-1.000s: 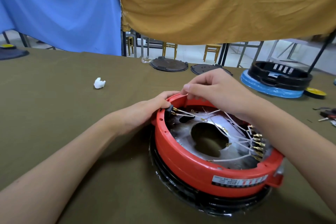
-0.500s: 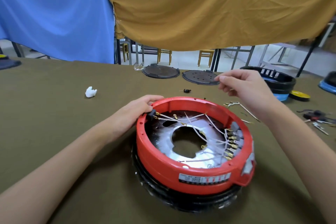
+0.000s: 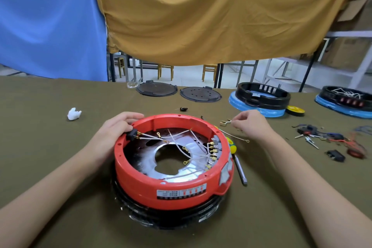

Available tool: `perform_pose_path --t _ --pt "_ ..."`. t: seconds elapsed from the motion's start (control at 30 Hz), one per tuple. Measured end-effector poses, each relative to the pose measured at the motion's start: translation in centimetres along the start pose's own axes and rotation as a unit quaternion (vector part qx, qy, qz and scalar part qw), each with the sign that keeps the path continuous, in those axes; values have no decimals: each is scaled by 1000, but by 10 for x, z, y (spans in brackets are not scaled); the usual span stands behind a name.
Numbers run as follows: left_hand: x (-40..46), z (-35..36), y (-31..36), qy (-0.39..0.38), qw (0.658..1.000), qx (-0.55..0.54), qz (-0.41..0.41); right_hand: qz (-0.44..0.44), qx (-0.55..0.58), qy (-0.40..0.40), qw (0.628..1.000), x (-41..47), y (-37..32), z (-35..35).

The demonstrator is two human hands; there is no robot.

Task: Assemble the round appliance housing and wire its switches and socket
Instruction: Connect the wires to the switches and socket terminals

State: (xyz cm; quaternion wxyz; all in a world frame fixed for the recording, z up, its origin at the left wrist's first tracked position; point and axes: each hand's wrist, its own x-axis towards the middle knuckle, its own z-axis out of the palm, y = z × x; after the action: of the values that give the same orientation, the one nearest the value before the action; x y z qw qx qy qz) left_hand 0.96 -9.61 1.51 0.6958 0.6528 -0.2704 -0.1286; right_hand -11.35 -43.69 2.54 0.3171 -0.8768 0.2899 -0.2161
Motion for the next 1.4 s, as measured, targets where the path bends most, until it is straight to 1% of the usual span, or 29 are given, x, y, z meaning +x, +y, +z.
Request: perform_pose_path --t 0.07,0.13,0.27,0.33,0.37,0.4,0.47,0.5,0.57,0.6,0.67,0.73,0.83,0.9,1.0,1.07,1.13,1.23,1.3,1.4 --pt "0 1 0 5 1000 -1 -7 -24 -79 -51 995 -2 -1 4" --pt "0 1 -1 9 1000 2 -11 -47 -157 -79 983 -4 -1 14" --pt "1 -1 -2 6 1000 5 -13 -59 -250 -105 961 -3 -6 23" --pt "1 -2 -2 0 1000 4 -13 -71 -268 -99 956 -4 -7 21" --pt "1 -2 -2 -3 1000 5 -12 -70 -240 -82 965 -3 -6 20" --pt "0 -1 -2 -6 1000 3 -12 -59 -183 -63 979 -3 -5 19" --pt "0 -2 -2 -10 1000 -1 -10 -44 -29 -40 998 -3 -9 17" --pt "0 -2 -1 -12 1000 2 -8 -41 53 -38 997 -5 -14 16" --pt "0 -4 1 -17 1000 12 -4 -43 194 -61 978 -9 -27 12" --pt "0 -4 2 -20 1000 14 -4 -50 245 -81 965 -12 -35 10" --pt "-2 -4 4 -28 999 22 -4 -87 292 -125 944 -20 -50 6" --pt "-3 -3 6 -33 999 37 -7 -138 289 -167 933 -30 -69 4" --pt "-3 -5 10 -44 996 81 4 -212 230 -216 925 -45 -103 7" --pt "-1 -9 13 -39 990 124 50 -248 183 -232 922 -53 -124 12" --pt "-4 -11 17 -21 985 115 129 -295 116 -245 916 -63 -147 25" --pt "-6 -9 20 -33 984 92 152 -308 112 -243 913 -67 -150 36" --pt "-7 -6 20 -38 983 73 163 -311 134 -233 912 -70 -148 45" --pt "-5 -4 20 -2 982 76 174 -320 163 -215 909 -71 -147 52" --pt "-5 -4 20 7 983 67 172 -320 193 -195 907 -72 -147 53" --pt "-8 -4 23 -11 982 67 178 -327 182 -171 911 -75 -145 53"
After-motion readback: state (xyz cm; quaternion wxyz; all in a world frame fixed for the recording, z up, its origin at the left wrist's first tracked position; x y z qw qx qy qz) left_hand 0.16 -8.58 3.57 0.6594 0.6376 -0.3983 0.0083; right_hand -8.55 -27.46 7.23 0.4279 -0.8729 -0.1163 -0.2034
